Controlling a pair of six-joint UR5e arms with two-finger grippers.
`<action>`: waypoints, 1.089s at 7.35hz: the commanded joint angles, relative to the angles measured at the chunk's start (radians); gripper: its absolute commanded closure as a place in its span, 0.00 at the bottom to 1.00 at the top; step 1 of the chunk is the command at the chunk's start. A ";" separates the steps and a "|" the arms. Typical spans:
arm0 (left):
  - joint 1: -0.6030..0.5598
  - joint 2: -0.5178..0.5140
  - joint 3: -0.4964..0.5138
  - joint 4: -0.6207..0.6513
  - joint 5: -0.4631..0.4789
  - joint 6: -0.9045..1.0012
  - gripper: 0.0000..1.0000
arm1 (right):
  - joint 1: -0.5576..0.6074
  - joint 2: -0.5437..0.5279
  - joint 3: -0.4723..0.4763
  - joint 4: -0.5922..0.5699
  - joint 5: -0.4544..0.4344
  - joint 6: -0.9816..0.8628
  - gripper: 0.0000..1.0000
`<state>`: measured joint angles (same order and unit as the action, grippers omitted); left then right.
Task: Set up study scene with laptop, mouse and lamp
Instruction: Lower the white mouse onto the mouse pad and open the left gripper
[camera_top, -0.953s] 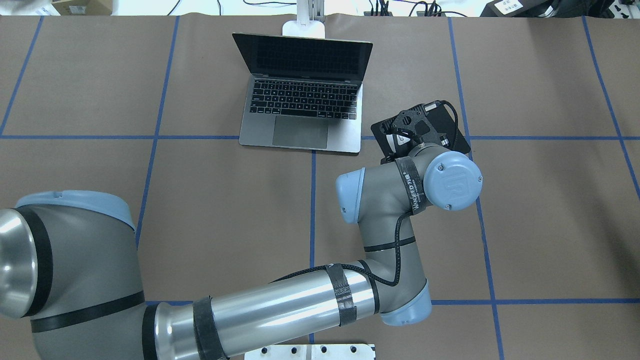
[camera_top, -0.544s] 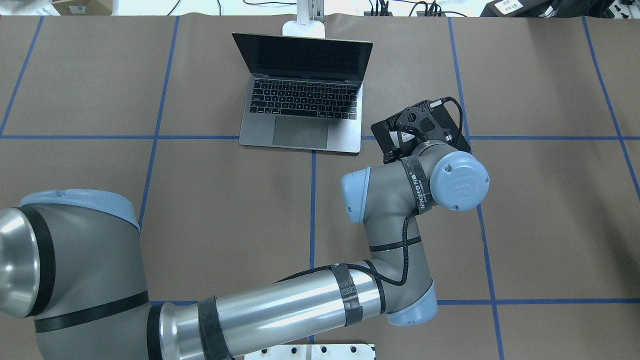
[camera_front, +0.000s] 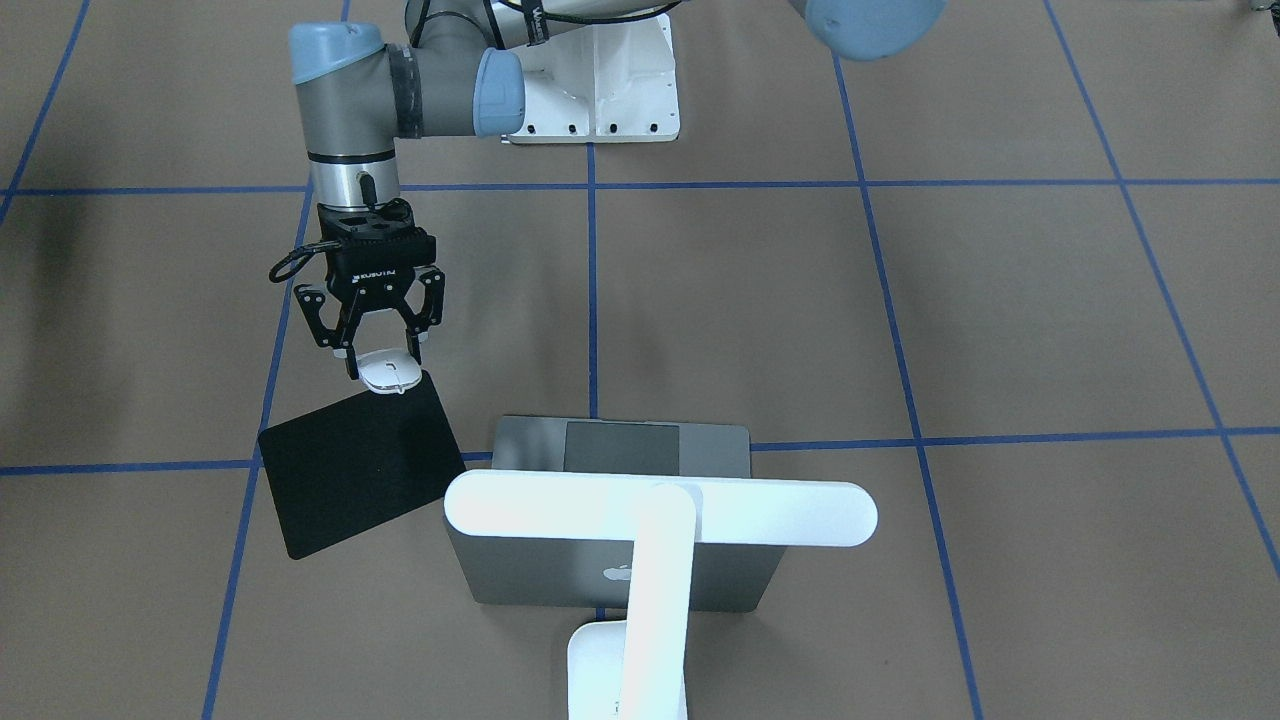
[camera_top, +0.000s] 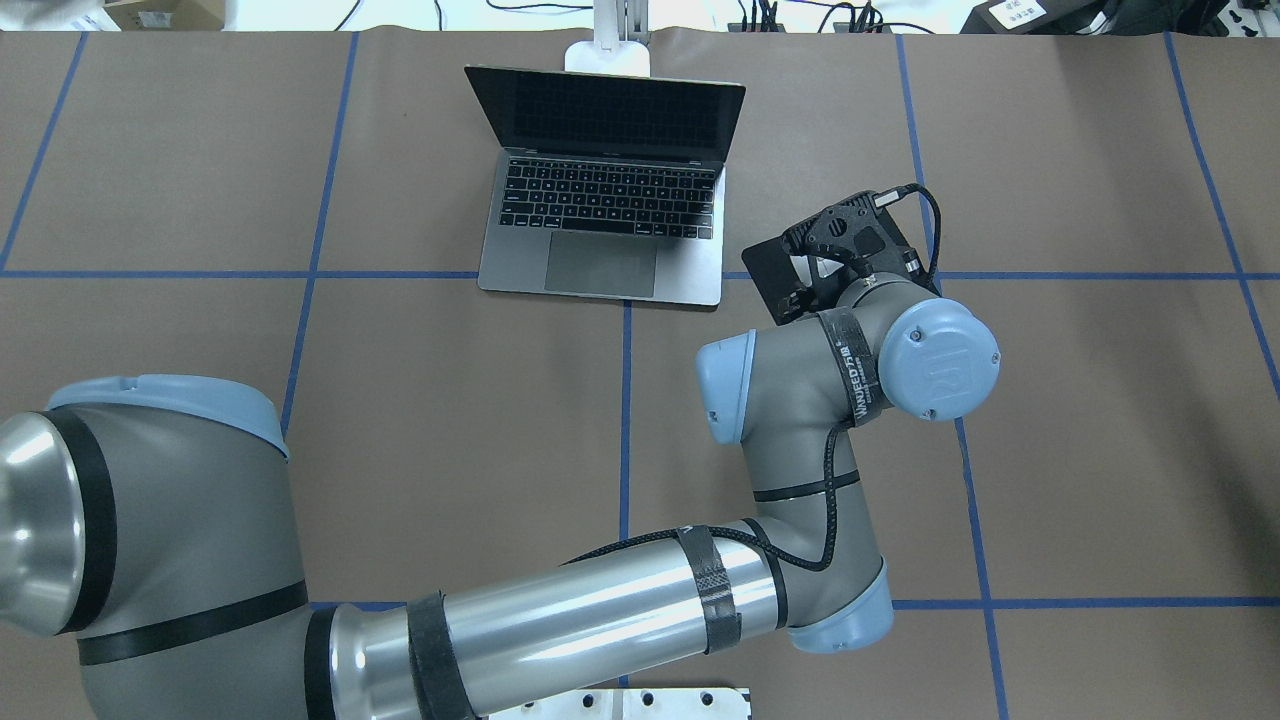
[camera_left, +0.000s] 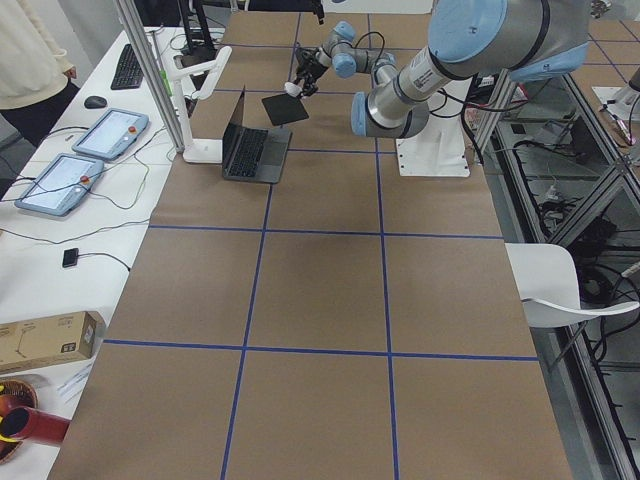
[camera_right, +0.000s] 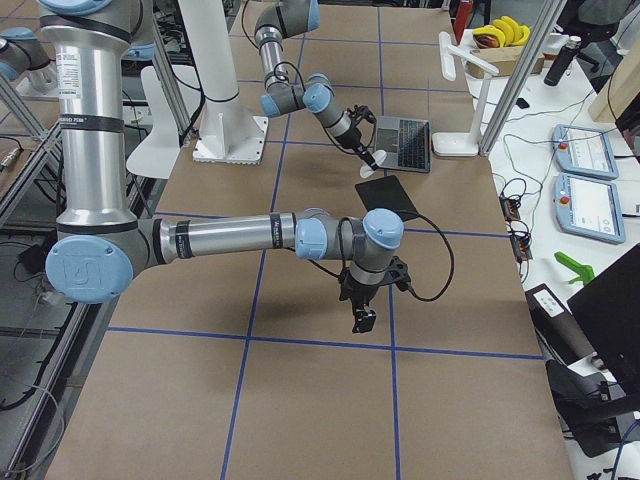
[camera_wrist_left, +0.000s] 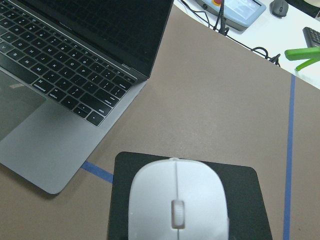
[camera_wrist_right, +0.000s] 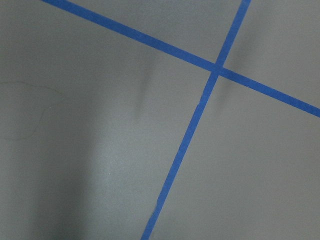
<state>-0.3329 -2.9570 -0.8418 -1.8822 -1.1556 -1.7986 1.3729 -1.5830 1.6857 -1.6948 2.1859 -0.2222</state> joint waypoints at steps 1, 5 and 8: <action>0.000 -0.002 0.001 0.000 0.001 -0.001 0.20 | 0.000 -0.003 0.000 0.001 0.000 -0.002 0.00; 0.000 -0.005 0.007 0.000 0.020 -0.008 0.14 | 0.000 -0.005 0.003 0.000 0.002 0.000 0.00; 0.000 0.005 -0.076 0.021 0.010 0.069 0.01 | 0.000 -0.003 -0.001 0.000 0.002 0.000 0.00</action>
<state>-0.3329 -2.9606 -0.8619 -1.8771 -1.1391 -1.7768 1.3729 -1.5874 1.6900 -1.6947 2.1874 -0.2232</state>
